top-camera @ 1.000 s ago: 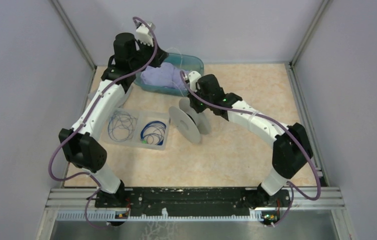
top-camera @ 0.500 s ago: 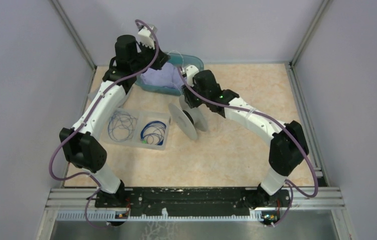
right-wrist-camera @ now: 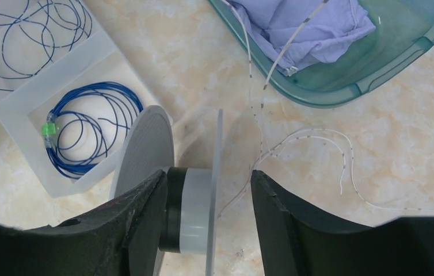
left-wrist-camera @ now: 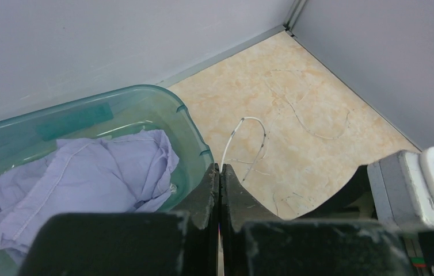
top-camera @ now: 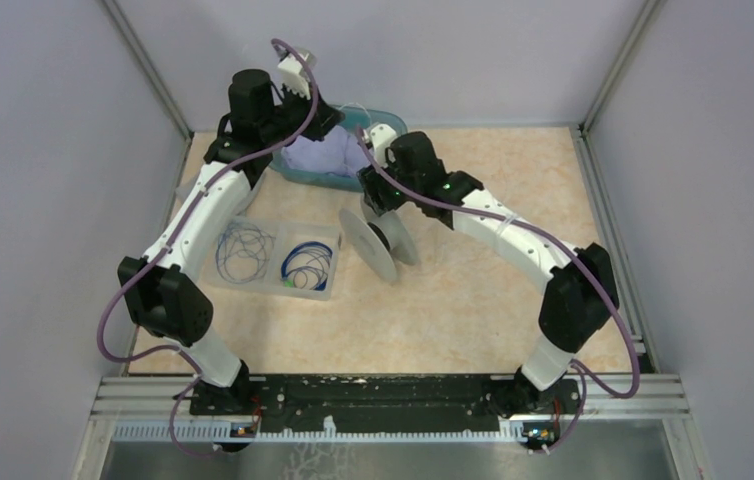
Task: Wrap the cables
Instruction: Wrap the cable around the cable reel.
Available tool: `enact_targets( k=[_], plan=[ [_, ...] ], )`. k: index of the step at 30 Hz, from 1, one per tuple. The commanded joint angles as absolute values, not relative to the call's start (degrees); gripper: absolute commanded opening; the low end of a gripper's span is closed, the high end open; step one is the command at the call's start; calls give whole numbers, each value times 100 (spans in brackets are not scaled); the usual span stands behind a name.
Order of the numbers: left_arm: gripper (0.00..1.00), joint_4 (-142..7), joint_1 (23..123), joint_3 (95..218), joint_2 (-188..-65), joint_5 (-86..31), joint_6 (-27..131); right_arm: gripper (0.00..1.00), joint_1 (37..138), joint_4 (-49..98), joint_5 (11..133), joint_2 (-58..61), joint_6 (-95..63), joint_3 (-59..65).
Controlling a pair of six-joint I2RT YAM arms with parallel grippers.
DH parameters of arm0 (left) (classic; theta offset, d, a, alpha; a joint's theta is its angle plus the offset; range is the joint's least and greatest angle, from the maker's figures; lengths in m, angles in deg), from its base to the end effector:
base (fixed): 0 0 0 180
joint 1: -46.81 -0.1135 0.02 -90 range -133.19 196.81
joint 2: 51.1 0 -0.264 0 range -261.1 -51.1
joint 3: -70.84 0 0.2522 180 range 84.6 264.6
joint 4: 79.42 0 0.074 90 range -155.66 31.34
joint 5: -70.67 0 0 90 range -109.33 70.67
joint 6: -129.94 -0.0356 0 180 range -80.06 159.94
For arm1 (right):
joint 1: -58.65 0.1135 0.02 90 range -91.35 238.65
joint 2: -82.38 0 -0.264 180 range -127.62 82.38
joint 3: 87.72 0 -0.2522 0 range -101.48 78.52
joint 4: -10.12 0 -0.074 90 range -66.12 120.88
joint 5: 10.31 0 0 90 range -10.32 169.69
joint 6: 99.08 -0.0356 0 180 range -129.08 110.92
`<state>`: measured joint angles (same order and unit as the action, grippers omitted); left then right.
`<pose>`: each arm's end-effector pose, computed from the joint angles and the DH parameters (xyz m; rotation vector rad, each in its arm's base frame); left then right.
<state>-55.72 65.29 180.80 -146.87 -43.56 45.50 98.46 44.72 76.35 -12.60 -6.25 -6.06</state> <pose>0.3710 -0.1394 0.4204 0.5102 1.6946 -0.6725 0.2970 0.2502 0.3345 -0.8134 1.9871 0.4427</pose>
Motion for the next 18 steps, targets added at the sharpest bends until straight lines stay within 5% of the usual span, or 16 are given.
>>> enact_targets(
  k=[1,9,18],
  plan=[
    [0,-5769,6527,18272,-14615,-4693,4674,57,9446,4477,7252,-708,-537,-799],
    [0,-5802,6527,18268,-14646,-5055,4879,59,8293,4515,5741,67,-240,76],
    [0,-5809,6536,18194,-14659,-5067,4835,65,8421,4822,4369,705,100,1101]
  ],
)
